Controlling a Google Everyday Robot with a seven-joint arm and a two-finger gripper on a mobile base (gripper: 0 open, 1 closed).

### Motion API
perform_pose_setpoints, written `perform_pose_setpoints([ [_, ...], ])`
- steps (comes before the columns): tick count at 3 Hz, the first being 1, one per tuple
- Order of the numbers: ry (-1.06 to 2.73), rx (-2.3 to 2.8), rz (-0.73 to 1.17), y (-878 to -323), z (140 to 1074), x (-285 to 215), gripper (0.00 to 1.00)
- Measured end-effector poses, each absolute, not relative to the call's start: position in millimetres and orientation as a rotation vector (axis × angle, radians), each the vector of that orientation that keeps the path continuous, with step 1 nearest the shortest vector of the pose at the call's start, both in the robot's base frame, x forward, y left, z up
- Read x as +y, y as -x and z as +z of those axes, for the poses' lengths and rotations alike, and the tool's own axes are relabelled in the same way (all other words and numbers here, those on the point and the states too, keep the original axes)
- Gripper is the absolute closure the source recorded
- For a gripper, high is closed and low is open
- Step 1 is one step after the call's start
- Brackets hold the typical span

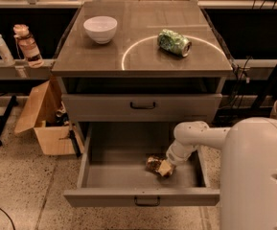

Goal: Pick orange can from middle drawer and place on counter

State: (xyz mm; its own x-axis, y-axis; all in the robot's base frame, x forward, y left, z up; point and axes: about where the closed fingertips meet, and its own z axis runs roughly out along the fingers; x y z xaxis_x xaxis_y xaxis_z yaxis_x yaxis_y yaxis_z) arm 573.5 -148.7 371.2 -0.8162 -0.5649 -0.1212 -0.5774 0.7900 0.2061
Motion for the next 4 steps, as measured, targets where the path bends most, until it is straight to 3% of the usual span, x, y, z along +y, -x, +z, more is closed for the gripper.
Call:
perform_pose_setpoints([
  [1,0.933,2.922,0.363,-573,371,-149,0.95],
  [2,0.933,2.922,0.363,-573,371,-149,1.0],
  [4,1.008,2.876,0.42,-567,396,-146,1.0],
])
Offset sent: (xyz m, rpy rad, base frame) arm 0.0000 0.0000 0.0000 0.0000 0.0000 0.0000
